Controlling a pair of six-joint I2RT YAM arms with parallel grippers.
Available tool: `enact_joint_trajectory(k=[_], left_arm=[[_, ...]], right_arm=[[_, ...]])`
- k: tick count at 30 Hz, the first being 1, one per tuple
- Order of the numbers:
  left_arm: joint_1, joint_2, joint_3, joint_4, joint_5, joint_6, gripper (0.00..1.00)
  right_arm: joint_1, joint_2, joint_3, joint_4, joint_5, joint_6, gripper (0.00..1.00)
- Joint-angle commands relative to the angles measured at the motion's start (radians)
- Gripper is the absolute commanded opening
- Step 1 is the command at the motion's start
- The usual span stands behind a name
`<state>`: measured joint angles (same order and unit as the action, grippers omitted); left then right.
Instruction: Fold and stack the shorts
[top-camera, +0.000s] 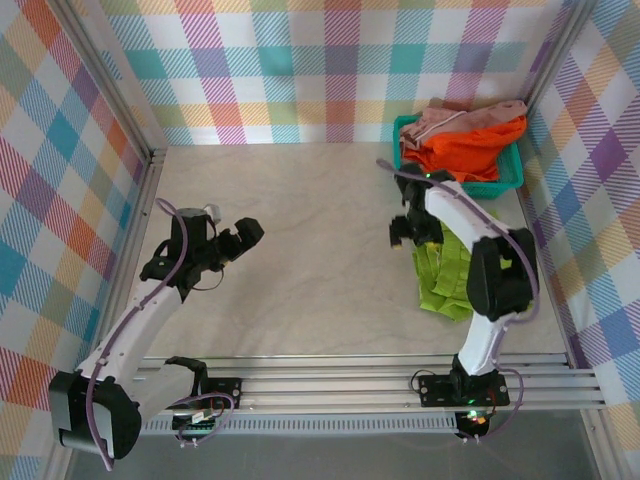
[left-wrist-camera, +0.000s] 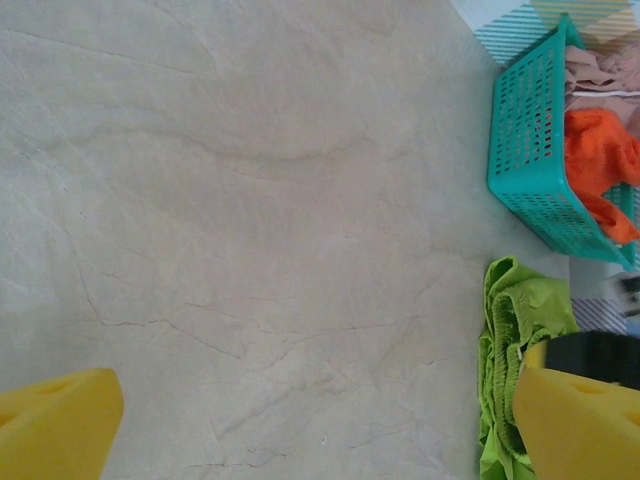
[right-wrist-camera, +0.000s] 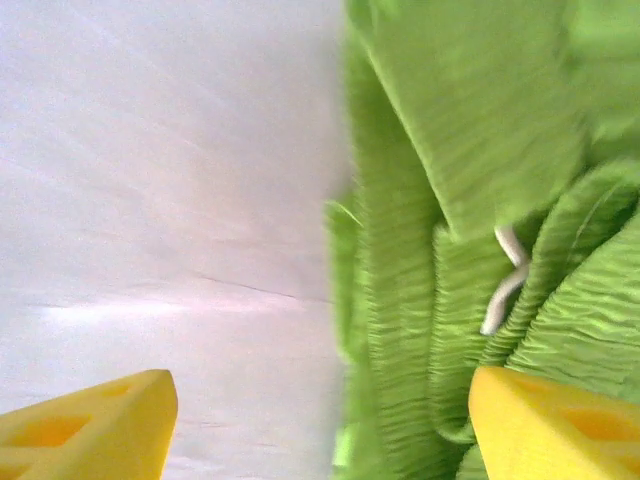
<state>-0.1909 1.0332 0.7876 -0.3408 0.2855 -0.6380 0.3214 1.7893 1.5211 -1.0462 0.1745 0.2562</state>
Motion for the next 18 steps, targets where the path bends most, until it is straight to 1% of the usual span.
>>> enact_joint_trajectory(k=[1,3,5,7,11,16,18], left_arm=[[0.010,-0.031,-0.010,-0.020,-0.006,0.008,1.00],[0.010,-0.041,-0.013,-0.024,-0.008,0.004,1.00],[0.009,-0.048,-0.012,-0.030,-0.008,0.003,1.00],[0.010,-0.055,-0.011,-0.041,-0.008,0.006,1.00],[0.010,-0.071,-0.013,-0.053,-0.011,0.009,1.00],[0.010,-0.067,-0.024,-0.046,-0.003,0.009,1.00],[0.010,-0.059,-0.025,-0.041,0.004,0.011,1.00]], right_arm=[[0.004,-0.115,0.107,0.127,-0.124,0.076,0.84],[-0.013,-0.110,0.144,0.219,-0.108,0.146,0.93],[-0.051,-0.073,0.195,0.271,-0.099,0.229,0.94],[-0.101,-0.023,0.242,0.309,-0.111,0.327,0.95],[-0.207,0.129,0.343,0.368,-0.163,0.516,0.94],[-0.270,0.337,0.553,0.319,-0.110,0.592,0.95],[-0.301,0.398,0.608,0.311,-0.118,0.616,0.95]])
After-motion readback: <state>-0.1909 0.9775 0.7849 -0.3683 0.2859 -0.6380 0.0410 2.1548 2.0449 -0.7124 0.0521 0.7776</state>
